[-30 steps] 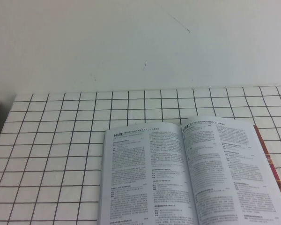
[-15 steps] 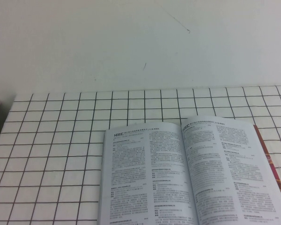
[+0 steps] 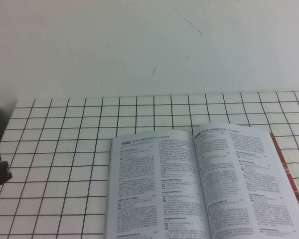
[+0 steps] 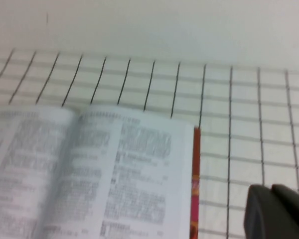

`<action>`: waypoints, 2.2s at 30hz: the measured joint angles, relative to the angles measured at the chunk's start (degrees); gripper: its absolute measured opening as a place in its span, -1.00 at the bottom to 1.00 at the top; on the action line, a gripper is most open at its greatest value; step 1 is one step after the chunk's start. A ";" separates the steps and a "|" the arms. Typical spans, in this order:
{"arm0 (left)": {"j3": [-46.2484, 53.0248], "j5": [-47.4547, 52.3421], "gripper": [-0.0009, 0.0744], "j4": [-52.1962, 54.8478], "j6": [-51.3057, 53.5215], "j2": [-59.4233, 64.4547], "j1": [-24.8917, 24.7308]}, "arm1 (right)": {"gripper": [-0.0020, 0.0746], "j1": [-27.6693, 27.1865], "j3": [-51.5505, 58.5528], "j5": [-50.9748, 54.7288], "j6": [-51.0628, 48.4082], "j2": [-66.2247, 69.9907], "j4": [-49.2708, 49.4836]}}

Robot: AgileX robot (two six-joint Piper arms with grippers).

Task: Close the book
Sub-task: 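Close the open booklet and leave it lying on the table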

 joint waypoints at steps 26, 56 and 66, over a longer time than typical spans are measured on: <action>0.00 0.61 -0.99 -42.35 35.50 38.87 0.00 | -0.95 4.65 6.44 1.45 -28.88 29.88 23.56; -0.10 -5.04 -0.99 -59.76 52.68 53.42 0.00 | -0.95 12.58 5.71 -5.25 -18.32 51.47 9.21; -0.10 -7.37 -0.99 -66.39 59.73 53.42 0.00 | -0.95 12.58 5.71 -5.14 -18.80 51.57 9.21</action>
